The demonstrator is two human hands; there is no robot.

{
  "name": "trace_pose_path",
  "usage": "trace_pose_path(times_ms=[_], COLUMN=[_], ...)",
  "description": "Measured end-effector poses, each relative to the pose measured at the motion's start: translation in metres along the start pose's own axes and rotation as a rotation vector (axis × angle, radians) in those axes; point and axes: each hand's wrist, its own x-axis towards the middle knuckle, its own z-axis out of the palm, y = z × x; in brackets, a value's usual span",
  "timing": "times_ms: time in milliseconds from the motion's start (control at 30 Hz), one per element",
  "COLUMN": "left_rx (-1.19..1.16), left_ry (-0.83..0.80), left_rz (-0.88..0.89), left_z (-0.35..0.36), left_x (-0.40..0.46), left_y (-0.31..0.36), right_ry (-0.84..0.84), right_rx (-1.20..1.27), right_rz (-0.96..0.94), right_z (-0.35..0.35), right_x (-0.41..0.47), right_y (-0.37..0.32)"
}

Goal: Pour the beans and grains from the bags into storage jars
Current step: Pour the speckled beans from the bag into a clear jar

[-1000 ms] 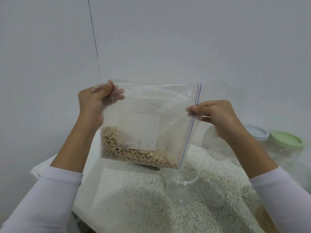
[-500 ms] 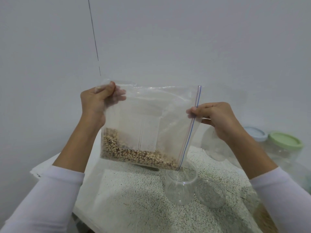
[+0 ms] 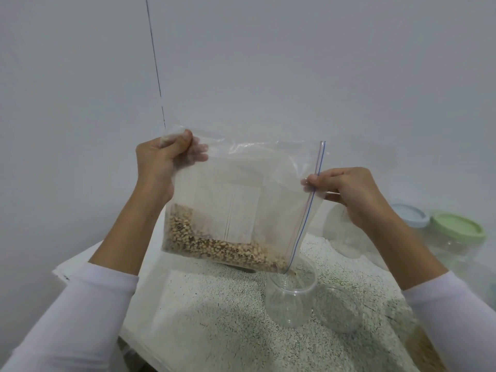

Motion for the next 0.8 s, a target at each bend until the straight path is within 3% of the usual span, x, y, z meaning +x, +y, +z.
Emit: trace_pose_path(times_ms=[800], left_rx=[0.113], left_ry=[0.039], left_rz=[-0.002], left_z=[0.003], left_x=[-0.004], left_y=[0.008], right_ry=[-0.038], right_rx=[-0.028], right_rz=[-0.081], right_z=[0.015], right_x=[-0.004], right_y=[-0.013])
